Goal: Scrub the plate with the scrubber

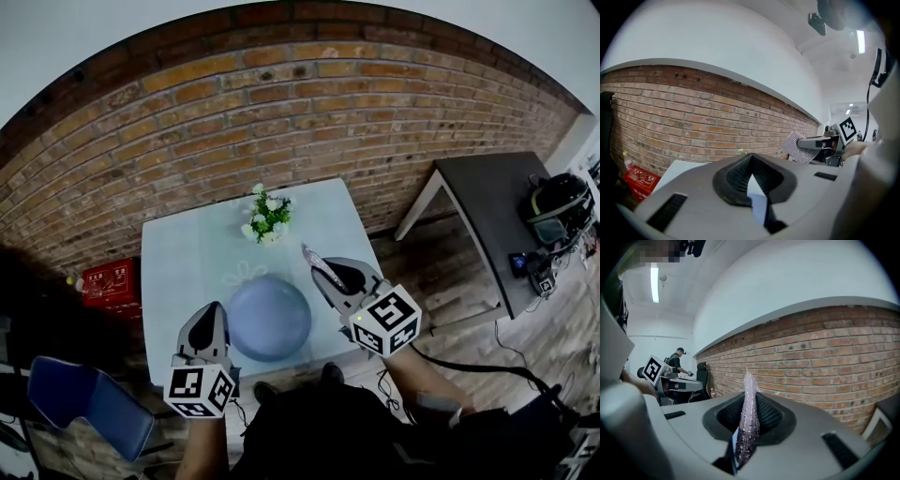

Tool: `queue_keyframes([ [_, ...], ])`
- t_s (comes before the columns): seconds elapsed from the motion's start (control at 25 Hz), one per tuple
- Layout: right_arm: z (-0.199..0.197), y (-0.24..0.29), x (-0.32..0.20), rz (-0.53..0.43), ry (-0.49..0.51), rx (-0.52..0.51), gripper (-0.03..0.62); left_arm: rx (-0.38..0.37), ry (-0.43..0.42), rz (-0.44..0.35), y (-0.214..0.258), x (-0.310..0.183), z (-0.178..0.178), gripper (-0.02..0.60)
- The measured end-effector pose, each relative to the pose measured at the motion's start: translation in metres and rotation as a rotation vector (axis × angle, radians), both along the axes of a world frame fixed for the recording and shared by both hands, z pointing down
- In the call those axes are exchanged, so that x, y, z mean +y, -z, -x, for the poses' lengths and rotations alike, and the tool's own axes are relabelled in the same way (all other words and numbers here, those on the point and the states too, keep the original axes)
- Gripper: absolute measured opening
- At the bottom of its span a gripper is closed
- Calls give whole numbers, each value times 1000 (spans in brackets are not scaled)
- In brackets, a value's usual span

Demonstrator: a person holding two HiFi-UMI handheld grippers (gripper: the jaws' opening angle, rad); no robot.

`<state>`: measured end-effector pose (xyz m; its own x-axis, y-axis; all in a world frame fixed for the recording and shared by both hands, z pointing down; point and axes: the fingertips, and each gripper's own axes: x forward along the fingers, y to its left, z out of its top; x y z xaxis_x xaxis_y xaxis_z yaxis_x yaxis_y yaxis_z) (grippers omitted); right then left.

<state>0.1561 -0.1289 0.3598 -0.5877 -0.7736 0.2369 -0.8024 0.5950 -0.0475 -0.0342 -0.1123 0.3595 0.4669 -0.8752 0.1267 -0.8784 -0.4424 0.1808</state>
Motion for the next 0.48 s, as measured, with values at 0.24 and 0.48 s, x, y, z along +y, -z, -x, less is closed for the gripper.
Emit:
queue_keyframes([
  [0.24, -2, 6, 1, -26, -8, -7, 66, -8, -5, -23, 7, 2, -2, 9],
  [0.48, -4, 6, 2, -29, -13, -3, 66, -14, 1, -31, 10, 1, -1, 9],
])
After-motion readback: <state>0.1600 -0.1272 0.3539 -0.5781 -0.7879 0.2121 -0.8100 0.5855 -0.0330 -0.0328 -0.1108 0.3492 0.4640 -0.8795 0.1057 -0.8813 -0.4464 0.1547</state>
